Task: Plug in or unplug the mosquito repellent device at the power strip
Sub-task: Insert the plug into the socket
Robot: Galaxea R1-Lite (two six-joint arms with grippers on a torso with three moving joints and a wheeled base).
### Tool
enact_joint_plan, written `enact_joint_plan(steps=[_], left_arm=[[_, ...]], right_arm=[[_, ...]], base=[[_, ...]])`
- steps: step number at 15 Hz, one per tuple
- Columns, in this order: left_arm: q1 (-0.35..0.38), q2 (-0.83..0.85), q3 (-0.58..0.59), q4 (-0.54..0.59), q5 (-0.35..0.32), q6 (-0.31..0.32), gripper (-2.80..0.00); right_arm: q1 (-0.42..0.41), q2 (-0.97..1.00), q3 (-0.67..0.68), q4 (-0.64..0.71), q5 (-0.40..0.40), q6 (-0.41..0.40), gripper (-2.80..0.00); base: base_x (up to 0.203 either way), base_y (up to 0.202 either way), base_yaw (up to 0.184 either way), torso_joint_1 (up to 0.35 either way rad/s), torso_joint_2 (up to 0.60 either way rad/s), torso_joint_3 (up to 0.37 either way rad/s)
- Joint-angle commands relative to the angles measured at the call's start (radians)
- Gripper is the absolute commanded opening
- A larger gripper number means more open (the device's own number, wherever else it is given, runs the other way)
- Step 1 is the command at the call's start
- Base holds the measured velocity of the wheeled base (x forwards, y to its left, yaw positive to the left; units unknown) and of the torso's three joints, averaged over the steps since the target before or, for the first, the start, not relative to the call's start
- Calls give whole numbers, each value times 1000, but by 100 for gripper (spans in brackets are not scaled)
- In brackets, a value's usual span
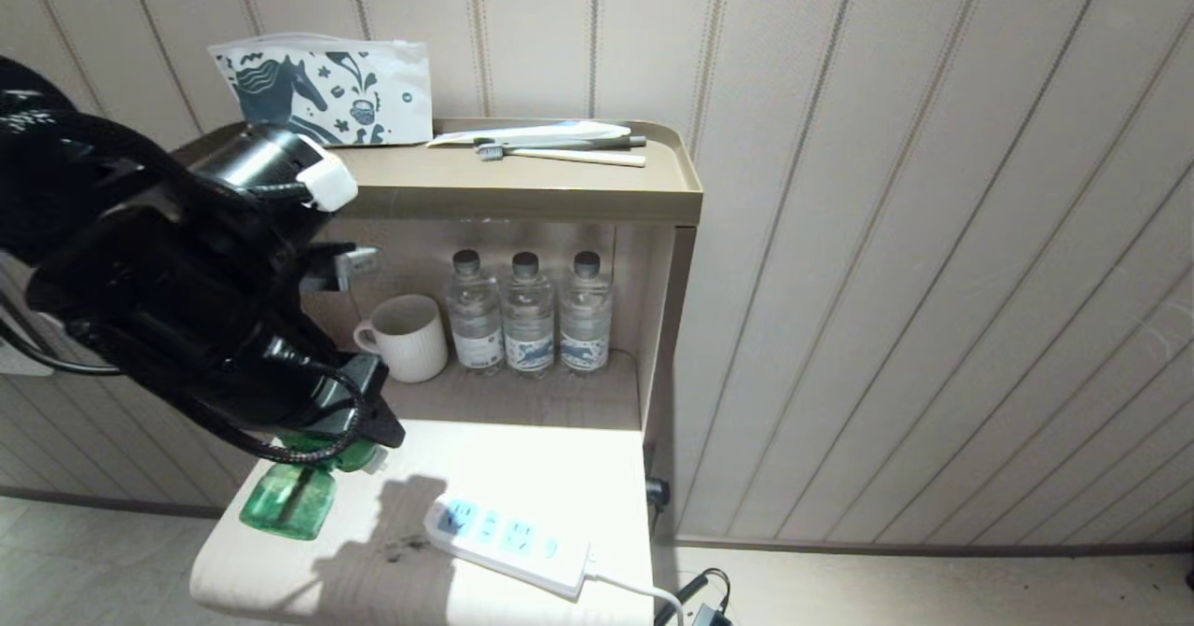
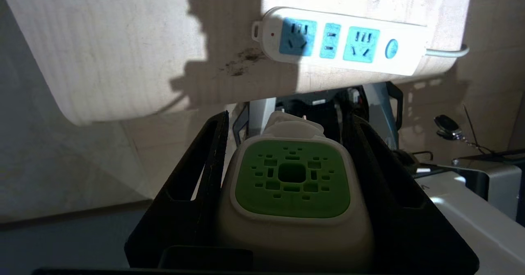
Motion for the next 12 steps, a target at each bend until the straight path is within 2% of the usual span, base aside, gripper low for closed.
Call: enact_joint_plan(steps=[1, 7, 12], left_arm=[[0, 92, -9, 4, 4, 0, -280], [-16, 251, -36, -29, 7, -8, -280], [-21, 313, -51, -40, 3, -43, -280]], right_arm=[[0, 0, 0, -1, 0, 1, -280], [0, 2, 0, -1, 0, 1, -280], [0, 0, 0, -1, 0, 1, -280]], base=[[0, 0, 0, 0, 0, 0], [0, 0, 0, 0, 0, 0], [0, 0, 0, 0, 0, 0]])
